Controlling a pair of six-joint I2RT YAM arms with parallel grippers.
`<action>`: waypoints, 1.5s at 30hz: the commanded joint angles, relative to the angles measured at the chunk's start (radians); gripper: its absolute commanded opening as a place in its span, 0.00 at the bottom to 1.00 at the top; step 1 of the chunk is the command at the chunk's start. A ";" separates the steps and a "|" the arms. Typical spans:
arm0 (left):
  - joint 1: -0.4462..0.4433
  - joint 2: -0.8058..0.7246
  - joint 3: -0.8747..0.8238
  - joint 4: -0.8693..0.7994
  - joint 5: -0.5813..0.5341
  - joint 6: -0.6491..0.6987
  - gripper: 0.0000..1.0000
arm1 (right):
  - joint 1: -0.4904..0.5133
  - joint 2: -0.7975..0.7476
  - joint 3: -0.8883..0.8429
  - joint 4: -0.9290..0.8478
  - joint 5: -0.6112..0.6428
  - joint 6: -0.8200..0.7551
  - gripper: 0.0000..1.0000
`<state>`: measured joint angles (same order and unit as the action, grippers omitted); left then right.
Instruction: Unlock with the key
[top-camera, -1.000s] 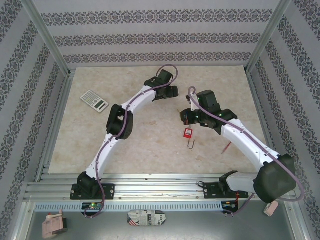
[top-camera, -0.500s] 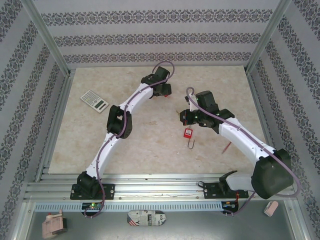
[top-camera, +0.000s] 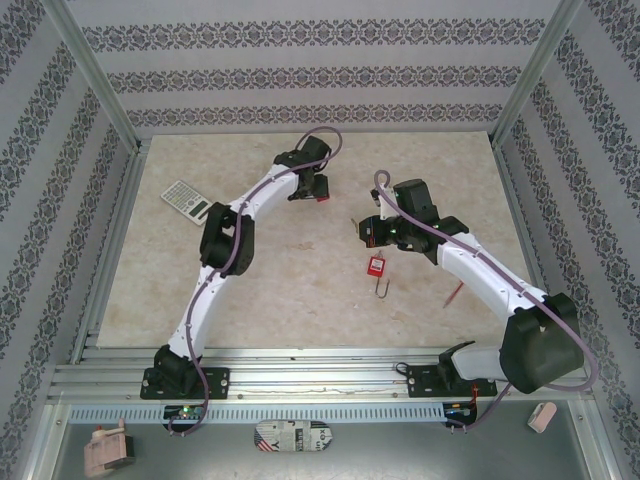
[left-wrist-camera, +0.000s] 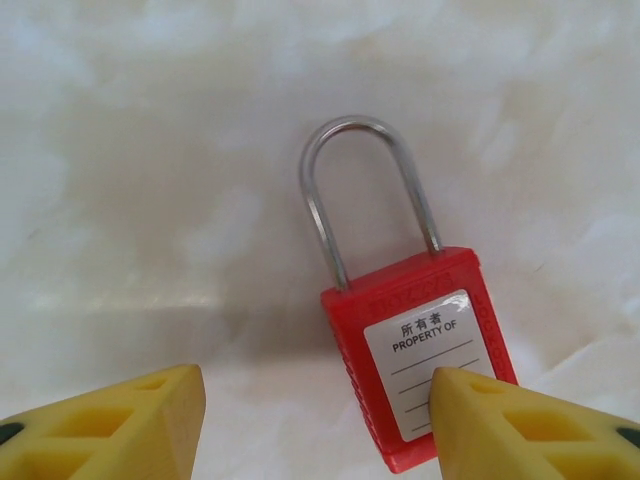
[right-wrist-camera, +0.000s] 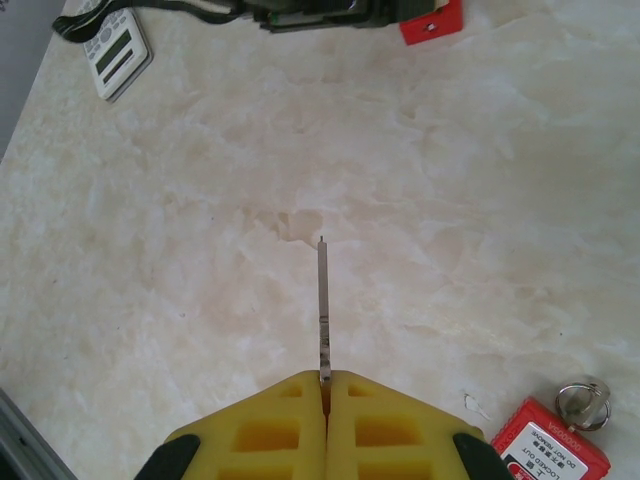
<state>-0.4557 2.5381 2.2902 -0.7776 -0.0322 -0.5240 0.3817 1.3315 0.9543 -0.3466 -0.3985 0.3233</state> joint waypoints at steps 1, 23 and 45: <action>0.027 -0.105 -0.184 0.021 -0.030 -0.011 0.60 | -0.004 -0.010 -0.014 0.017 -0.023 0.007 0.00; -0.014 -0.450 -0.672 0.300 0.065 -0.170 0.77 | 0.045 -0.100 -0.048 -0.009 0.021 0.018 0.00; -0.014 -0.219 -0.418 0.144 0.072 -0.229 0.72 | 0.024 -0.174 -0.123 -0.002 0.022 0.008 0.00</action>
<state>-0.4694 2.2990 1.8309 -0.5583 0.0479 -0.7425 0.4145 1.1831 0.8494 -0.3504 -0.3820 0.3367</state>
